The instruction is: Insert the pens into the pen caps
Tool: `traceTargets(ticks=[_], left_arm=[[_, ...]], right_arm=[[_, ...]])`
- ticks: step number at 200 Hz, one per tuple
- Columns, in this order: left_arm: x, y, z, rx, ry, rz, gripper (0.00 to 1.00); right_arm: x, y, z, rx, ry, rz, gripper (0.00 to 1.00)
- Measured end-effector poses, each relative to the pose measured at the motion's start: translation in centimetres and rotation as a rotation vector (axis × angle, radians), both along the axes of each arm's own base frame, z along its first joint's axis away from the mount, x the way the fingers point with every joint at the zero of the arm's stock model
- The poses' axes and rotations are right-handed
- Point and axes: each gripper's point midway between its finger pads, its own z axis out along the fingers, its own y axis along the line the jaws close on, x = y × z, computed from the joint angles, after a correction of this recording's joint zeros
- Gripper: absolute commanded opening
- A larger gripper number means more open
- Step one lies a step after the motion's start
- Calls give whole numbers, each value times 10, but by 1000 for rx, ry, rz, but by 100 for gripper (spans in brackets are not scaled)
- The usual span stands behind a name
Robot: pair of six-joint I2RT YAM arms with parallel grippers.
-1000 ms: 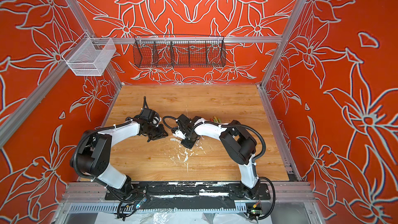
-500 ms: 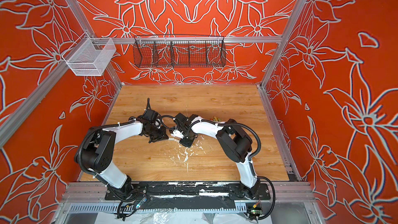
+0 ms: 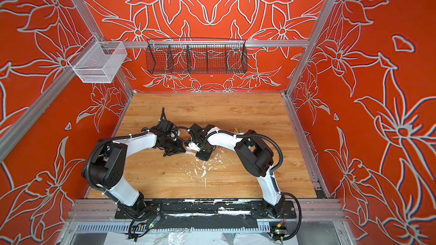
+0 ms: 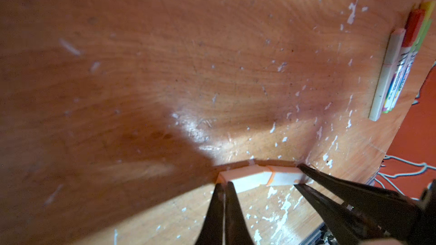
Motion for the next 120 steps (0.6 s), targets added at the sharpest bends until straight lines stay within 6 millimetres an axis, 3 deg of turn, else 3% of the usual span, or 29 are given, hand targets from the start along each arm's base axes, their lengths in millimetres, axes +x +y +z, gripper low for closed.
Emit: traceTargets(ticks=[120], left_arm=[[0, -6, 0, -65, -4, -4, 1]], right_arm=[[13, 4, 0, -95, -38, 52, 0]])
